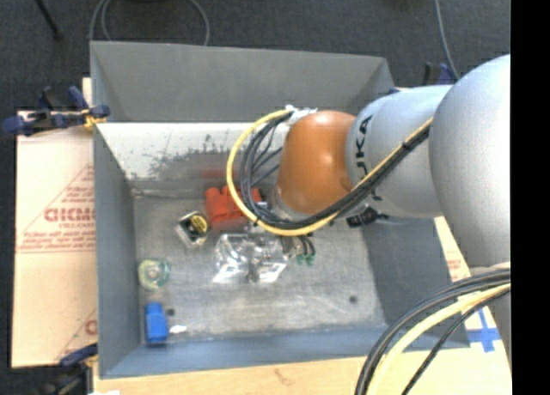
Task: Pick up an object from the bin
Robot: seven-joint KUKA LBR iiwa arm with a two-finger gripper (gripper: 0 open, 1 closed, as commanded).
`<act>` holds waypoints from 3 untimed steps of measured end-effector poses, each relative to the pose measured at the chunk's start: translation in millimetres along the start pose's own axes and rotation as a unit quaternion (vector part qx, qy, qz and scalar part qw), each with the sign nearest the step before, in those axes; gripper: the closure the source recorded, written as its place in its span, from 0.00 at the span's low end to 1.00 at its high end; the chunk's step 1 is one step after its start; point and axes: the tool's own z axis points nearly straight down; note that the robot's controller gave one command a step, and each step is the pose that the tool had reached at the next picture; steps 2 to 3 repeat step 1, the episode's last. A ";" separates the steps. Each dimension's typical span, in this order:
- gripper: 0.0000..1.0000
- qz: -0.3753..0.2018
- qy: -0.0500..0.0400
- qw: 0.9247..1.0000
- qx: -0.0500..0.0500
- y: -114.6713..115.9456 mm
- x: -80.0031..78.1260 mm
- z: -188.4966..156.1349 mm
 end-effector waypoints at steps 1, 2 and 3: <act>1.00 -0.080 0.011 0.997 0.002 -4.6 3.6 -115.8; 1.00 -0.080 0.011 0.997 0.002 -4.6 3.6 -115.8; 1.00 -0.080 0.011 0.997 0.002 -4.6 3.6 -115.8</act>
Offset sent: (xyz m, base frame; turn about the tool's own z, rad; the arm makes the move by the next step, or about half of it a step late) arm -0.0088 -0.0040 0.1124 -0.1607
